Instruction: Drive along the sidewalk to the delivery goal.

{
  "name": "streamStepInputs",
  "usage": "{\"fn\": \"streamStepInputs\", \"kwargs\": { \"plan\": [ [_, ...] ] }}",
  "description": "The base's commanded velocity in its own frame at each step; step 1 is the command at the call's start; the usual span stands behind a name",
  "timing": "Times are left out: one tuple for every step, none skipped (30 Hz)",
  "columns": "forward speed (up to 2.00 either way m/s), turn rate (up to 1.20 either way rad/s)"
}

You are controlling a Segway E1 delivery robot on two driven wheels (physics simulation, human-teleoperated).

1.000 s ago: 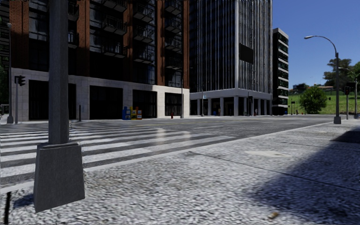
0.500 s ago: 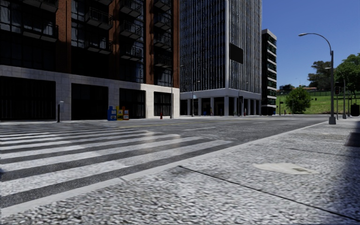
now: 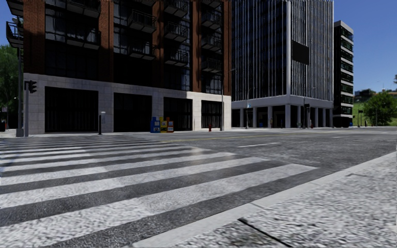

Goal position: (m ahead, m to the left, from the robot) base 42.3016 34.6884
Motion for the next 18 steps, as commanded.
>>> {"fn": "streamStepInputs", "kwargs": {
  "plan": [
    [2.00, 0.53],
    [2.00, 0.53],
    [2.00, 0.53],
    [2.00, 0.53],
    [2.00, 0.53],
    [2.00, 0.53],
    [2.00, 0.53],
    [2.00, 0.53],
    [2.00, 0.52],
    [2.00, 0.52],
    [2.00, 0.52],
    [2.00, 0.52],
    [2.00, 0.52],
    [2.00, 0.52],
    [2.00, 0.52],
    [2.00, 0.52],
    [2.00, 0.52],
    [2.00, 0.52]
  ]
}}
